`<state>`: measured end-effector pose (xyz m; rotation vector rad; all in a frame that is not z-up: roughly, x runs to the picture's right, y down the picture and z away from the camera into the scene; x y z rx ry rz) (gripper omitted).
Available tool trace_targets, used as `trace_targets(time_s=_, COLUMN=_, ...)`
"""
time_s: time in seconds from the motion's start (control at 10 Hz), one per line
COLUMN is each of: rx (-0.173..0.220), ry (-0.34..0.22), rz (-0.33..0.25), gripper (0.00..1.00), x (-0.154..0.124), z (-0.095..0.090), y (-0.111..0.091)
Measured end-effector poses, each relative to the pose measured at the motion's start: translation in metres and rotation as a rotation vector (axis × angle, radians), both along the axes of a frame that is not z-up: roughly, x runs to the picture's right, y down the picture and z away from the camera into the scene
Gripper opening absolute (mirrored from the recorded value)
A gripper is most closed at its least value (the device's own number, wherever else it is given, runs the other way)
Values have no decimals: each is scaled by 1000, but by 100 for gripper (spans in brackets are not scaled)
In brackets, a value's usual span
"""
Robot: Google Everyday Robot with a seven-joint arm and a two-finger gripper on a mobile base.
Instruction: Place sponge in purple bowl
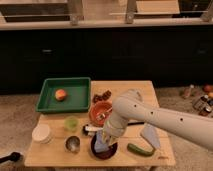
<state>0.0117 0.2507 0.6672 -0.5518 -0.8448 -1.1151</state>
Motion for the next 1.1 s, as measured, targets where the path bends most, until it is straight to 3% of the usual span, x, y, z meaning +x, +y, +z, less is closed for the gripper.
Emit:
trace_targets(time_s=0.8, rx=-48, ry=-4, rz=39, gripper=77, x=4, z=4, y=-3)
trace_targets(time_s=1.1, rx=-60, ry=-4, rz=47, gripper=80, x=5, z=6, y=-3)
